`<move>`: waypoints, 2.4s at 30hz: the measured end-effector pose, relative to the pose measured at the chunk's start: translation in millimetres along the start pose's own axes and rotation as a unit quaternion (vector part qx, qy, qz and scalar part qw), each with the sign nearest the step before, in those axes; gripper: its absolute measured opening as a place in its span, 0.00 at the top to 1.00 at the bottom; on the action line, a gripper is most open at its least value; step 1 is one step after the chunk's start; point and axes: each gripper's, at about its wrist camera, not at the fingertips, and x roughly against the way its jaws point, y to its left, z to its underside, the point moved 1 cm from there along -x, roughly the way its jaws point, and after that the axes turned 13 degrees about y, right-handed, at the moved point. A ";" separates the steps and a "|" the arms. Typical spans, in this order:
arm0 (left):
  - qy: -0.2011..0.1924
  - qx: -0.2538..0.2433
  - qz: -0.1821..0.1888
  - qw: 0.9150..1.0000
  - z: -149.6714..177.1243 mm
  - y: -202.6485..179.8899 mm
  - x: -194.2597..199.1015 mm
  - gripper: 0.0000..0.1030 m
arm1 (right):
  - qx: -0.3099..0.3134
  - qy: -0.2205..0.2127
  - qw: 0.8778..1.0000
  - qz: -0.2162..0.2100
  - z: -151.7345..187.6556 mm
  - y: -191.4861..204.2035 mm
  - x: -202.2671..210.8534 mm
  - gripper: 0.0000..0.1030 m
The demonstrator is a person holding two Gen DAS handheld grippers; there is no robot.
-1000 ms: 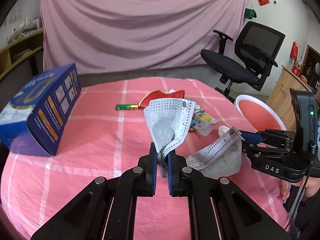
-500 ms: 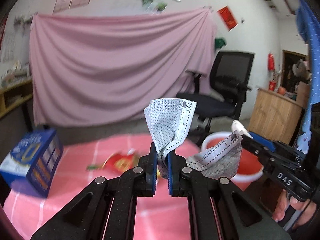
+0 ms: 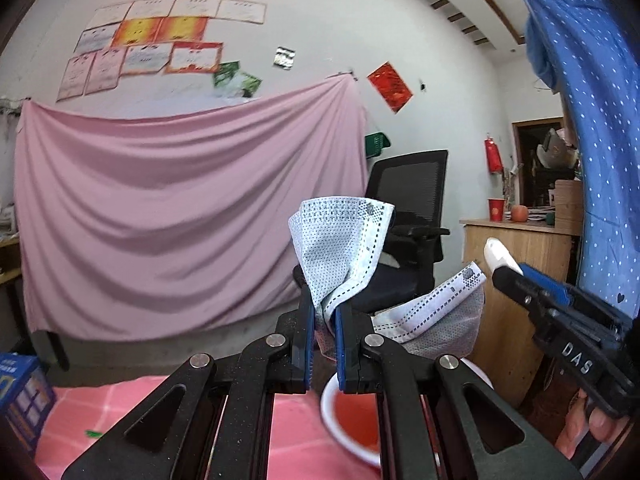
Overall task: Collect trash
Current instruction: 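Carry the mask and lid over the bucket and open both tools to drop them, then move both tools back over the remaining trash on the table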
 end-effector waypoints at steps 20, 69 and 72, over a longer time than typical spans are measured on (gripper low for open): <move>0.231 0.039 0.017 0.972 24.5 -28.8 -160.4 0.93 | -0.069 0.152 0.986 0.019 58.5 -71.4 -77.6 0.52; 0.005 0.132 -0.101 0.986 50.2 123.5 75.2 0.02 | -0.007 -0.029 0.998 -0.058 23.7 43.6 22.1 0.00; -0.003 0.129 -0.114 0.985 56.8 134.1 91.2 0.02 | 0.005 -0.034 0.997 -0.069 26.2 62.7 26.7 0.00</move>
